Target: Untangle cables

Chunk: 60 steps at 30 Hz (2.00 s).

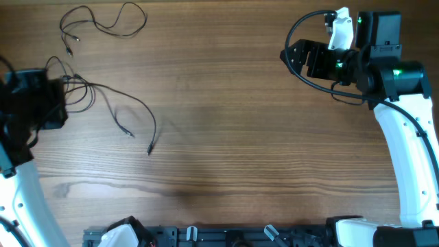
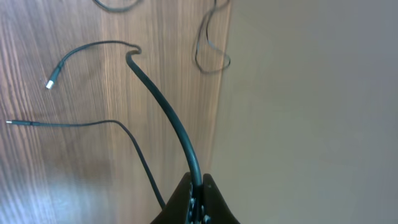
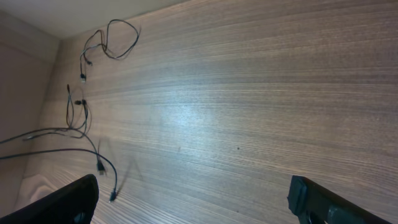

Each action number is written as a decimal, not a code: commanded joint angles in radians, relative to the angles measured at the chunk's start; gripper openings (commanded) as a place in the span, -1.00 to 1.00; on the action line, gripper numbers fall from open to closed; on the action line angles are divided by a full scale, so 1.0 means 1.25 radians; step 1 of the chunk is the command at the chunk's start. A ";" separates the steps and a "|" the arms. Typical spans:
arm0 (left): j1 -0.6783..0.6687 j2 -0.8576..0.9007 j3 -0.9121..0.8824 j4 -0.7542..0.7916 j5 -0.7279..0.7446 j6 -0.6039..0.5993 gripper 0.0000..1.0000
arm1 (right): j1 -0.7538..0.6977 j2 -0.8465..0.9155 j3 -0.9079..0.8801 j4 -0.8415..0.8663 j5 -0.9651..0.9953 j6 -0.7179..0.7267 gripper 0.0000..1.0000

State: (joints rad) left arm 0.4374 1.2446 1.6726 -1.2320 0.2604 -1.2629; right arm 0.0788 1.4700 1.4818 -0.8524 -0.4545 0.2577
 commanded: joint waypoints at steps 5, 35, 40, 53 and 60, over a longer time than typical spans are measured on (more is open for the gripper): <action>0.246 0.020 0.000 -0.003 -0.034 -0.086 -0.92 | 0.002 0.011 0.004 0.005 0.017 0.004 0.99; 0.407 0.548 -0.001 0.290 -0.587 0.098 -0.92 | 0.002 0.069 -0.001 0.023 0.017 0.014 0.99; 0.405 0.603 -0.001 0.350 -0.584 0.207 -0.92 | 0.002 0.069 -0.001 0.023 0.017 0.027 0.99; 0.346 0.646 -0.001 0.490 -0.469 0.442 -0.77 | 0.002 0.069 -0.001 0.023 0.017 0.027 1.00; 0.366 0.646 -0.002 0.464 -0.475 0.439 -0.90 | 0.002 0.069 -0.001 0.023 0.017 0.026 0.99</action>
State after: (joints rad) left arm 0.8761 2.0384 1.6707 -0.6456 -0.3305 -0.7372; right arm 0.0788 1.5394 1.4815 -0.8261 -0.4435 0.2844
